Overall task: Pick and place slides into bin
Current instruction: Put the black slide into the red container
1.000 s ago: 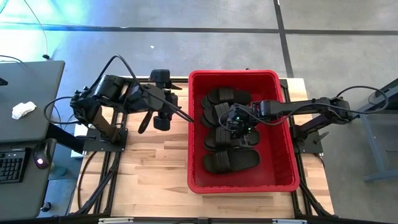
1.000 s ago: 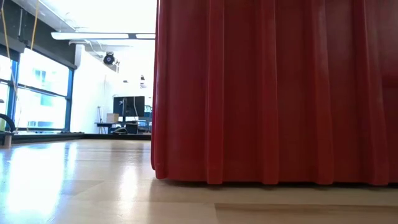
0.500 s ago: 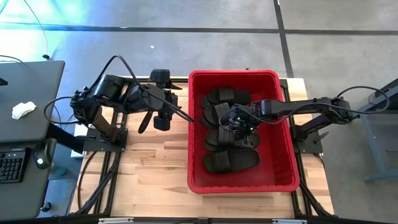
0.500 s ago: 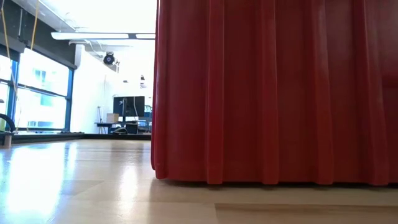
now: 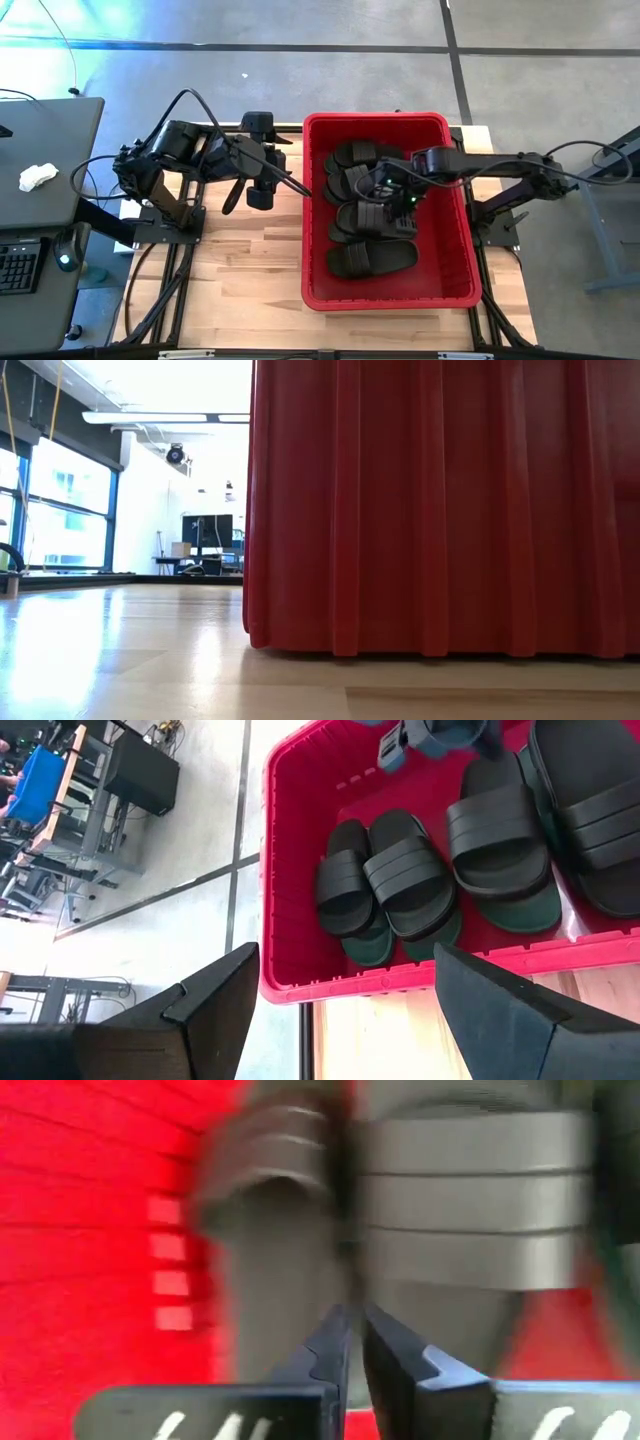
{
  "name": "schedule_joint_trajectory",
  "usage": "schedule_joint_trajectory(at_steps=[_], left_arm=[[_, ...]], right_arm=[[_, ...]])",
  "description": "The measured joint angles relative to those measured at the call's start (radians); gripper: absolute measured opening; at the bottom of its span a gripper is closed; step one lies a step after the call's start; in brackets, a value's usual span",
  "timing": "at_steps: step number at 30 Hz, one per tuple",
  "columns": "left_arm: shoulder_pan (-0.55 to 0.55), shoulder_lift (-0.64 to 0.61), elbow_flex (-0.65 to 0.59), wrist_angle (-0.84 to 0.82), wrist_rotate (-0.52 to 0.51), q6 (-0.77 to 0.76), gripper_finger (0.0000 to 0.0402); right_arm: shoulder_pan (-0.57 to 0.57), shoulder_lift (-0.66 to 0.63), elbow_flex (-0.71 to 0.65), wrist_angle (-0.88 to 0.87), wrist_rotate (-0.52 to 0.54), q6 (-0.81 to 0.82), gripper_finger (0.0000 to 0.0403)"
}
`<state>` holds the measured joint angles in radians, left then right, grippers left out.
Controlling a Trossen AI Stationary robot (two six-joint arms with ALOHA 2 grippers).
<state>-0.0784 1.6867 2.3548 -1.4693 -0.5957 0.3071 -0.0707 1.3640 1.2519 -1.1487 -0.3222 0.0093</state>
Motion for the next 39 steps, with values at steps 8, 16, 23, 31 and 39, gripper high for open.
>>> schedule_joint_trajectory(at_steps=[8,16,23,31,39], left_arm=[[0.000,0.000,0.000,-0.013,0.000,-0.031,0.0280],[0.000,-0.002,-0.008,-0.100,-0.065,0.004,0.0280],[0.050,-0.030,-0.011,-0.102,-0.043,0.139,0.0280],[0.186,-0.060,-0.011,-0.103,0.094,0.215,0.0280],[0.236,-0.059,-0.034,-0.101,0.177,0.246,0.0280]], right_arm=[[0.026,-0.007,0.018,0.015,-0.356,0.375,0.0073],[0.123,-0.014,-0.050,0.268,-0.190,0.669,0.0156],[0.216,-0.014,-0.137,0.471,-0.039,0.956,0.0167],[0.303,-0.014,-0.296,0.748,0.081,1.185,0.0167],[0.330,-0.017,-0.318,0.750,0.156,1.202,0.0167]])
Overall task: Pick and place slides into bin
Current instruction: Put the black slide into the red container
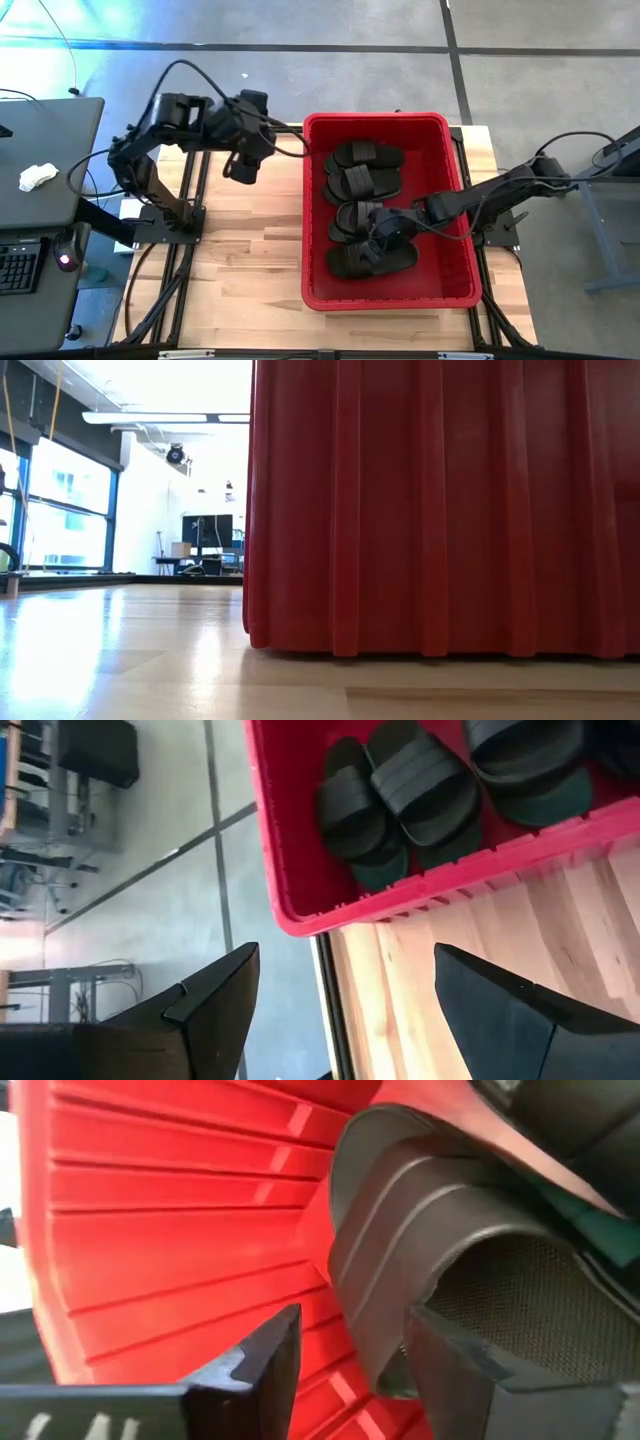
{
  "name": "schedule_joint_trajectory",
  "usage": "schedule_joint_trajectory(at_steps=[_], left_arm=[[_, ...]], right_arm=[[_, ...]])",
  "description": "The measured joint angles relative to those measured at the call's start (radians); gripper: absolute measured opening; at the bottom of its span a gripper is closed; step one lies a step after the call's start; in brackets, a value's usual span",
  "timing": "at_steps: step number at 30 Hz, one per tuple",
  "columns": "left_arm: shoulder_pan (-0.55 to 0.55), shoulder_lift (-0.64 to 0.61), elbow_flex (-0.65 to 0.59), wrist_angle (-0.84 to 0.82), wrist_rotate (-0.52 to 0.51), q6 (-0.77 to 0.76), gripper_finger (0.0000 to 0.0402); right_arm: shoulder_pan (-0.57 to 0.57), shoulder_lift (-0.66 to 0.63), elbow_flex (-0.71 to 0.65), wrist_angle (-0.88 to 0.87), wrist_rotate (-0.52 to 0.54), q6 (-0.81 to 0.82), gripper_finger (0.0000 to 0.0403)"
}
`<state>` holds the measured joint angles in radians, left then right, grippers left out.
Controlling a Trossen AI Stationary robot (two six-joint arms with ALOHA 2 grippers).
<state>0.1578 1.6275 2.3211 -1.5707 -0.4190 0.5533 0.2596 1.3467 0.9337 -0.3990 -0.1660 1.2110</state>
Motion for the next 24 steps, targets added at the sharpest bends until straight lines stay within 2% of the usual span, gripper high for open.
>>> schedule_joint_trajectory(at_steps=[10,15,24], left_arm=[[0.000,0.002,-0.126,0.001,0.016,-0.012,0.0280],[0.000,0.002,-0.167,0.000,0.016,-0.034,0.0280],[0.000,0.002,-0.171,0.004,0.016,-0.035,0.0280]], right_arm=[[0.002,-0.060,0.001,-0.096,0.086,0.006,0.0167],[0.003,-0.043,0.000,-0.103,0.041,0.012,0.0167],[0.003,-0.032,0.000,-0.100,0.038,-0.004,0.0167]])
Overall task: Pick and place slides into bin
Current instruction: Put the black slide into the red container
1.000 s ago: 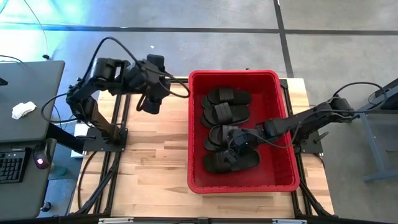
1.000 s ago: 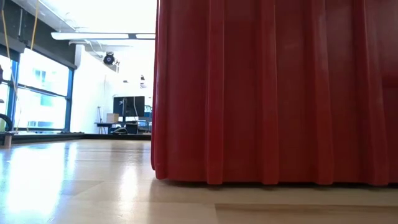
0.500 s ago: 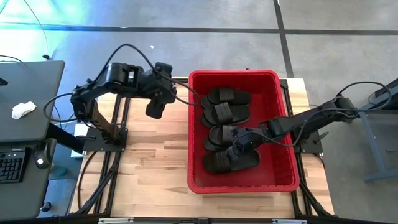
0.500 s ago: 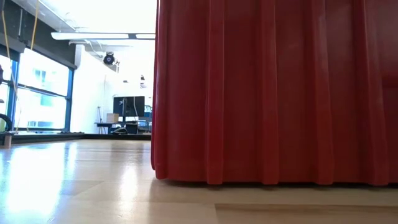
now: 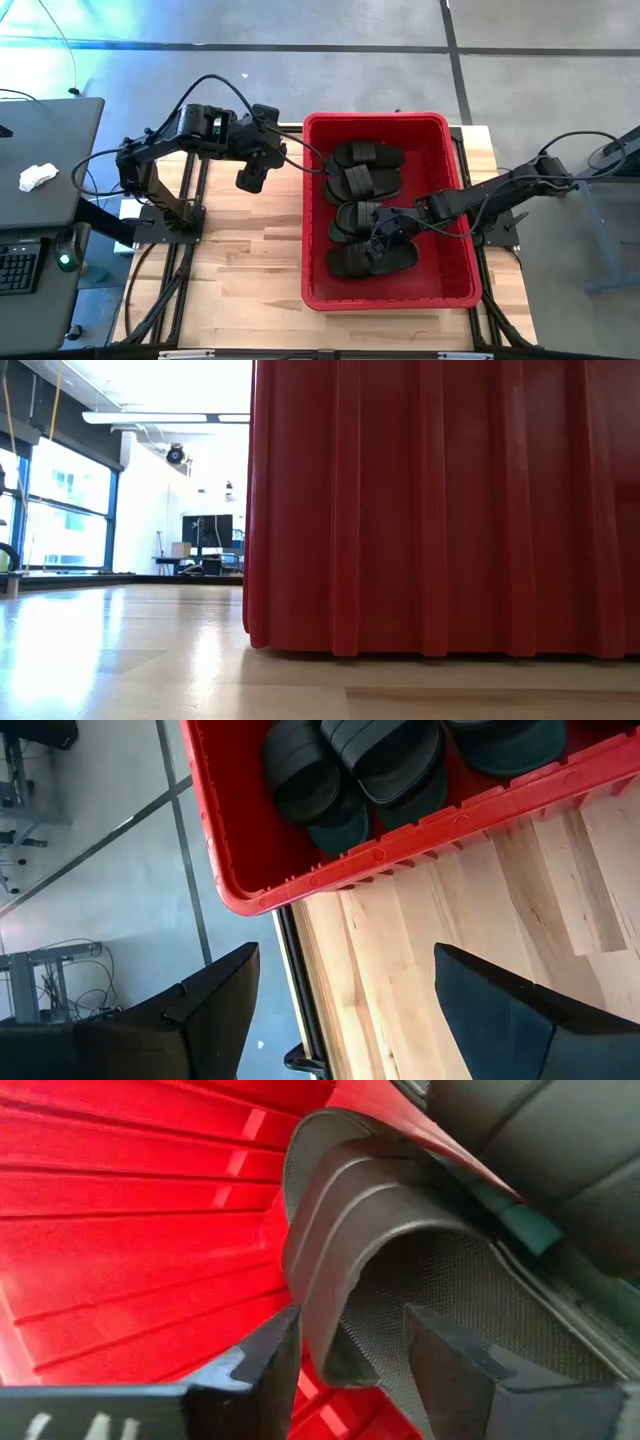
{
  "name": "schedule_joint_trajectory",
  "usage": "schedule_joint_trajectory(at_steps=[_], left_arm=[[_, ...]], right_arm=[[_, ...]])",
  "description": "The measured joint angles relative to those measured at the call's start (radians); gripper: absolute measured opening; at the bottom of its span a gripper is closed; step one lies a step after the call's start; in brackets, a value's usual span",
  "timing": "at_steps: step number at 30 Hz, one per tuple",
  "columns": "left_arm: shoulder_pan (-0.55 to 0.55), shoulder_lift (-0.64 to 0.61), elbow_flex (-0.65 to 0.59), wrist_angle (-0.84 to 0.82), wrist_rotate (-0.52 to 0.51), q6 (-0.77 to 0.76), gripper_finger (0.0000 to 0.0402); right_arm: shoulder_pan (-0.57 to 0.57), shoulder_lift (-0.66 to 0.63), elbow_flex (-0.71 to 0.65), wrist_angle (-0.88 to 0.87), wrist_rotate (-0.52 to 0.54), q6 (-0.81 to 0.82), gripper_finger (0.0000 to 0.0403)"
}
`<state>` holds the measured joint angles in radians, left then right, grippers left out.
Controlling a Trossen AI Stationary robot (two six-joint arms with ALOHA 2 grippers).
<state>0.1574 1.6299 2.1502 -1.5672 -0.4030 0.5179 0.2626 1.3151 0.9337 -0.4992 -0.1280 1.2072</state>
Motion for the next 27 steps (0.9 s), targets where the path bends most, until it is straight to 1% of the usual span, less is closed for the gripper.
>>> schedule_joint_trajectory(at_steps=[3,8,17,21,27], left_arm=[[0.000,0.000,0.000,0.004,0.000,0.000,0.0280],[0.000,0.000,0.000,0.022,0.000,0.000,0.0280],[0.000,0.000,0.000,0.025,-0.004,0.005,0.0280],[0.000,0.000,0.000,0.025,-0.004,0.009,0.0280],[0.000,0.000,0.000,0.024,-0.004,0.009,0.0280]], right_arm=[[0.000,0.009,0.000,0.008,-0.003,0.005,0.0167],[0.000,0.074,0.000,0.055,-0.037,0.006,0.0167],[0.000,0.093,0.000,0.076,-0.013,0.016,0.0162],[0.000,0.097,0.000,0.082,0.014,0.024,0.0130],[0.000,0.096,0.000,0.085,0.026,0.024,0.0046]])
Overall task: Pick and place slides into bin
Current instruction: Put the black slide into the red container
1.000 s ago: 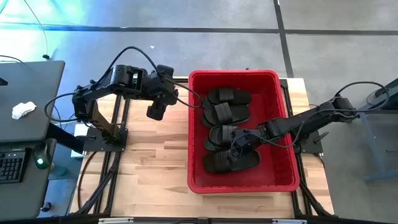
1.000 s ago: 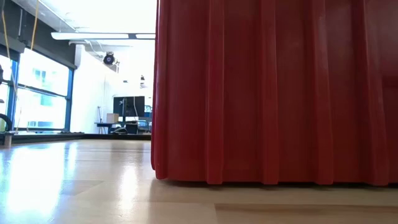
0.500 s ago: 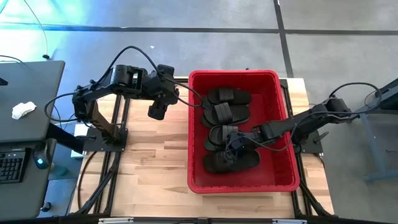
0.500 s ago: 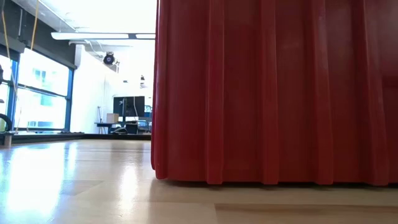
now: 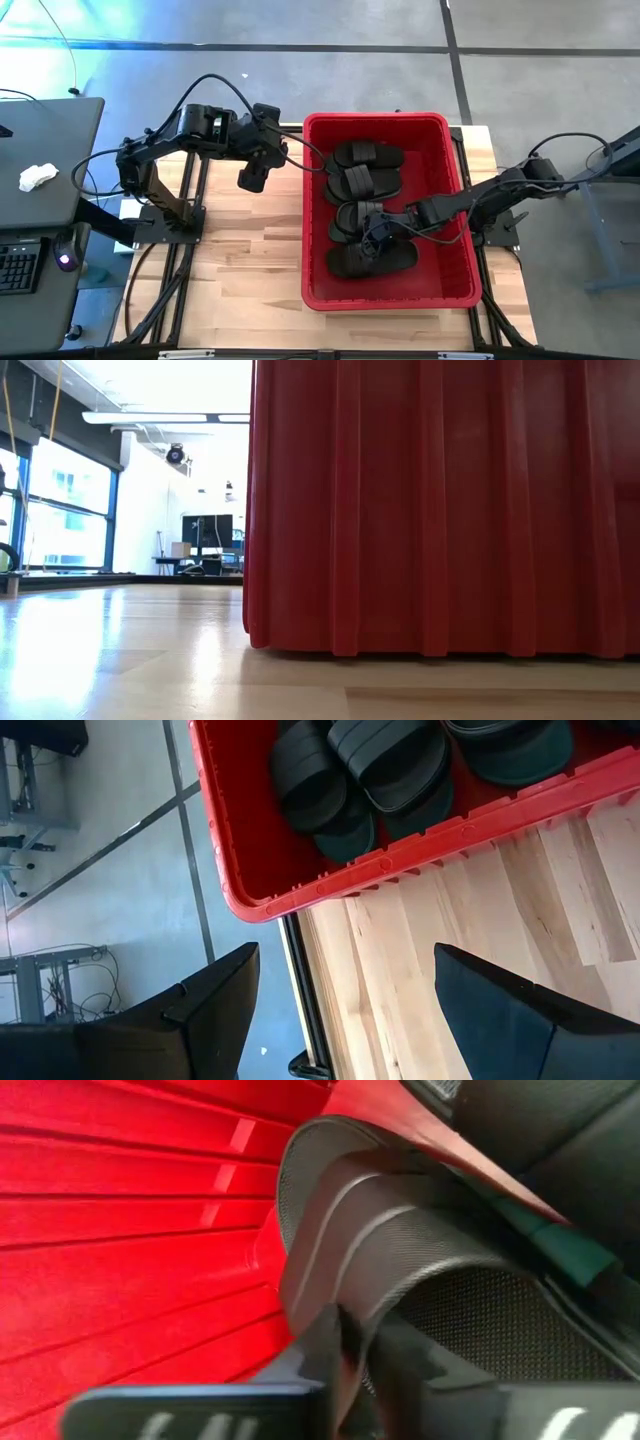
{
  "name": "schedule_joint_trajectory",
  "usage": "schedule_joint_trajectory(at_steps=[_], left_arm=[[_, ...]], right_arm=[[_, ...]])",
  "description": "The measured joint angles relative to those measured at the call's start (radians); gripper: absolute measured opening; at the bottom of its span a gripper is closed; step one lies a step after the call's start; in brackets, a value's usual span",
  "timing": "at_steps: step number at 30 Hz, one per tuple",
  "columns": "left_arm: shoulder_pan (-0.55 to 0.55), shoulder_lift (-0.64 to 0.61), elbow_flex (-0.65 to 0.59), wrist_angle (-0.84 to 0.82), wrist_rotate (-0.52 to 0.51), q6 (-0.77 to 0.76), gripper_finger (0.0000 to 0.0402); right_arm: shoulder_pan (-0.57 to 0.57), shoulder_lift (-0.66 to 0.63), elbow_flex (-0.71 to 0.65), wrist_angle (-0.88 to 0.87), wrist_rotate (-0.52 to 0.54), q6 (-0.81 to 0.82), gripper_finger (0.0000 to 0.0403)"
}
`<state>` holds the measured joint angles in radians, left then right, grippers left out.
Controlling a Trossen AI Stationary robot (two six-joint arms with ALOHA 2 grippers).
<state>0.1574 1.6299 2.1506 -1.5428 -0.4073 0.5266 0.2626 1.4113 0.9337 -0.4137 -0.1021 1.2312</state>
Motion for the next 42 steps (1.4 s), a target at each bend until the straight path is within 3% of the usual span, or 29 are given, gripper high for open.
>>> schedule_joint_trajectory(at_steps=[3,10,17,33,42], left_arm=[[0.000,0.000,0.000,0.000,0.000,0.000,0.0280],[0.000,0.000,0.000,-0.001,0.000,0.000,0.0280],[0.000,0.000,0.000,-0.002,-0.001,0.000,0.0280],[0.000,0.000,0.000,0.000,-0.004,0.015,0.0280],[0.000,0.000,0.000,0.000,-0.004,0.013,0.0280]], right_arm=[[0.000,0.000,0.000,0.002,0.010,-0.001,0.0009],[0.002,-0.007,0.000,0.015,0.032,0.003,0.0003],[0.029,-0.117,0.000,-0.052,0.133,0.068,0.0002],[0.062,-0.080,0.000,-0.064,0.068,0.157,0.0000],[0.063,-0.070,0.000,-0.111,0.092,0.208,0.0000]])
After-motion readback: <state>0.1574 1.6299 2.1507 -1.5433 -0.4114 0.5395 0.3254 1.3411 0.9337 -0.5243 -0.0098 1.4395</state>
